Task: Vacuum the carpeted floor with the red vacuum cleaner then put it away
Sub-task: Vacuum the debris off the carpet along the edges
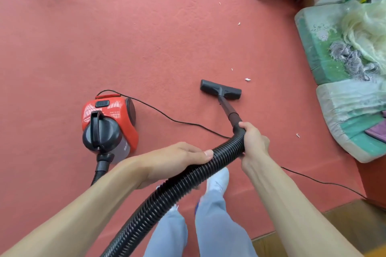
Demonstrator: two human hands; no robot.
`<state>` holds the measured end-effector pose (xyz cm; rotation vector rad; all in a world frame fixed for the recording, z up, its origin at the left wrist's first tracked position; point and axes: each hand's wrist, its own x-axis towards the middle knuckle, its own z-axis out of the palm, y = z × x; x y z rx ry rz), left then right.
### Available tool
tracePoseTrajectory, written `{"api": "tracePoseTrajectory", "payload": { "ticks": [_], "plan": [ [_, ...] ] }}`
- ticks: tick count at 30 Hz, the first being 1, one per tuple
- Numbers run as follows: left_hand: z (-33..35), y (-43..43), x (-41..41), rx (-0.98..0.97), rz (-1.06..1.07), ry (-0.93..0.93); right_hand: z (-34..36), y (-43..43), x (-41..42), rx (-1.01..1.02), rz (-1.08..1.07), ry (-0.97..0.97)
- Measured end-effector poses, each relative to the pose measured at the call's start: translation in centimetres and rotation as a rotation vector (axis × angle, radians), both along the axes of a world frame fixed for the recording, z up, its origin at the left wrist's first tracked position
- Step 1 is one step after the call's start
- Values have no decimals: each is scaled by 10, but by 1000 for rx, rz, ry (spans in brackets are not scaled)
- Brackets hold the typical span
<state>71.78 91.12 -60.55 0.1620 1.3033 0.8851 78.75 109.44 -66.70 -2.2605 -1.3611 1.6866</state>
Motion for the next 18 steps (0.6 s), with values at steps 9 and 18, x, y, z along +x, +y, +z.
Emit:
{"api": "tracePoseTrajectory", "payload": {
  "ticks": [9, 18],
  "plan": [
    [-30, 46, -27, -68, 316, 204, -43, 52, -109, 90, 155, 22],
    [0, 77, -81, -9, 52, 9, 10, 90, -101, 33, 2, 23]
  ]
}}
